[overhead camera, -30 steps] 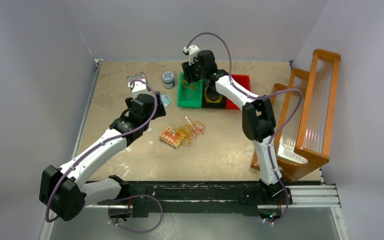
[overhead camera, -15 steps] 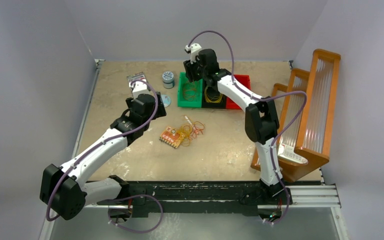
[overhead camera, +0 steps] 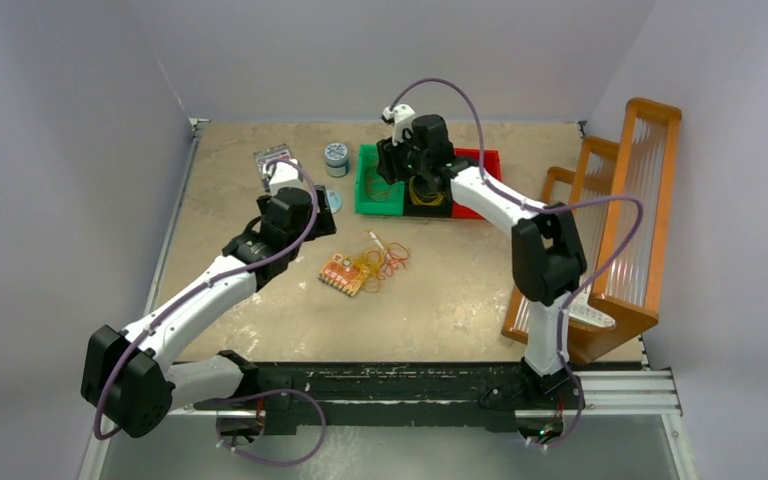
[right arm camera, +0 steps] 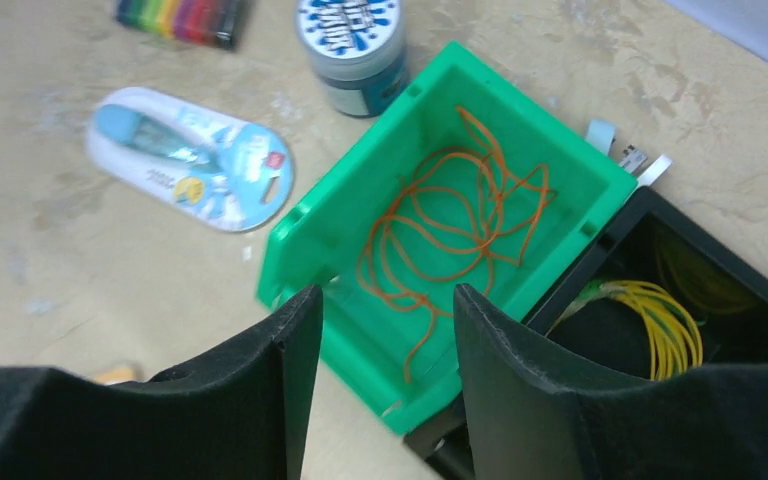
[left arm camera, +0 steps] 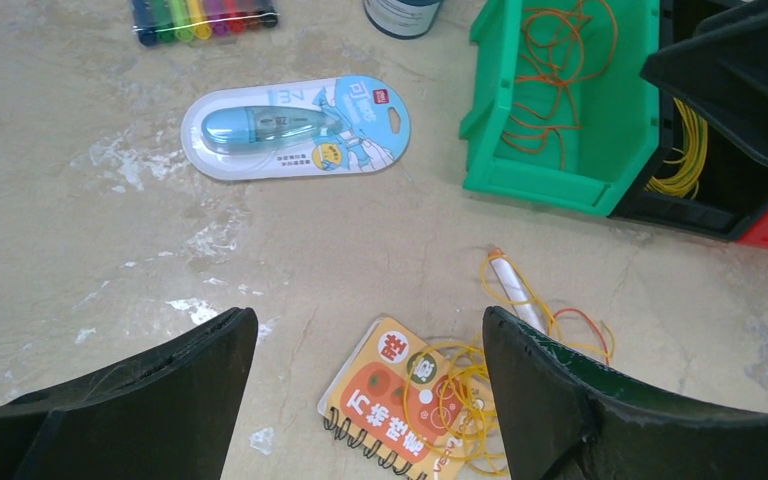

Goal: Untangle the cables

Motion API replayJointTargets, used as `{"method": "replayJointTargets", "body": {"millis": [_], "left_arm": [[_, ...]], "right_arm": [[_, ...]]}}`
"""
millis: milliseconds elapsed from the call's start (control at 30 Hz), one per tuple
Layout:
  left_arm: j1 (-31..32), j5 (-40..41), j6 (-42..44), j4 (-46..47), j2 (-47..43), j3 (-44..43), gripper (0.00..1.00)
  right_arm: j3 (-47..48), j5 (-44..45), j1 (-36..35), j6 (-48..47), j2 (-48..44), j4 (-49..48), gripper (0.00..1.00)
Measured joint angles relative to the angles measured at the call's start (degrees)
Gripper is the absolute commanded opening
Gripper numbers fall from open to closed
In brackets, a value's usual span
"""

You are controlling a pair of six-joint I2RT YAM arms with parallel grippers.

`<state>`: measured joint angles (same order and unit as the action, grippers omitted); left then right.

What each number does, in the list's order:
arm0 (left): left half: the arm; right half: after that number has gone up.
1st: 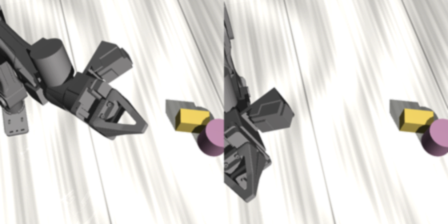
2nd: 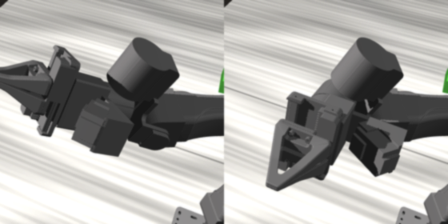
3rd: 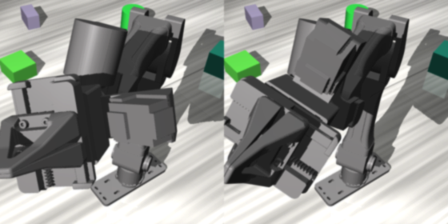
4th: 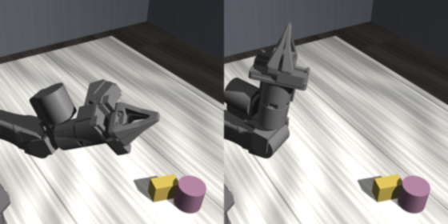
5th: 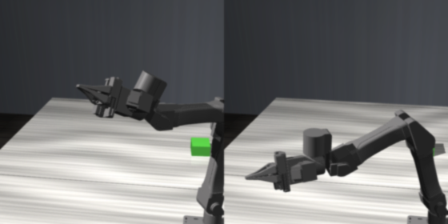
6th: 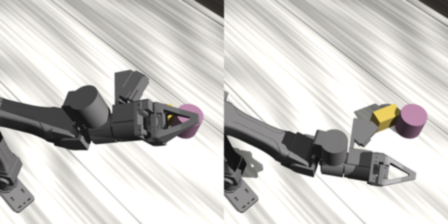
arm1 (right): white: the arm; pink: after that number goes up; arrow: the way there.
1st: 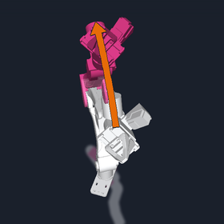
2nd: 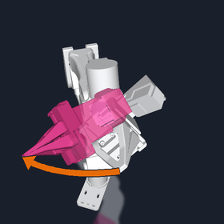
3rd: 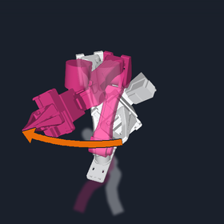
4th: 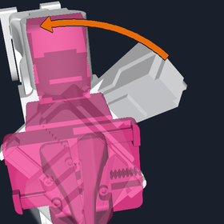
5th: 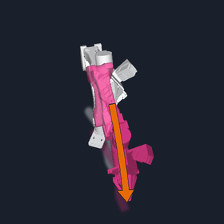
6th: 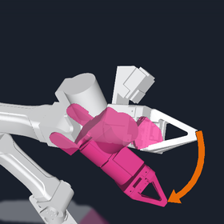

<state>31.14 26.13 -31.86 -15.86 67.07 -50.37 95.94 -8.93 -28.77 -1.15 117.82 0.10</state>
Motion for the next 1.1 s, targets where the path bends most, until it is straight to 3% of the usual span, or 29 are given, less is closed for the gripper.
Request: {"method": "replayJointTargets", "body": {"millis": [267,433,667,1100], "left_arm": [[0.0,-6.8,-0.2,2.5,3.1,0.0,0.76],[1.9,-10.2,-1.7,4.5,7.2,0.3,0.75],[11.1,-11.5,-3.1,5.9,13.6,0.4,0.65],[11.0,-13.0,-3.7,7.0,17.1,0.4,0.48]], "right_arm": [[-16.8,-6.1,0.2,3.8,-17.4,-8.9,0.53],[-25.2,-7.5,0.3,5.3,-23.2,-11.6,0.53],[-34.2,-9.8,0.3,8.7,-24.4,-12.9,0.48],[-37.5,-11.6,0.3,12.5,-24.4,-15.0,0.46]]}}
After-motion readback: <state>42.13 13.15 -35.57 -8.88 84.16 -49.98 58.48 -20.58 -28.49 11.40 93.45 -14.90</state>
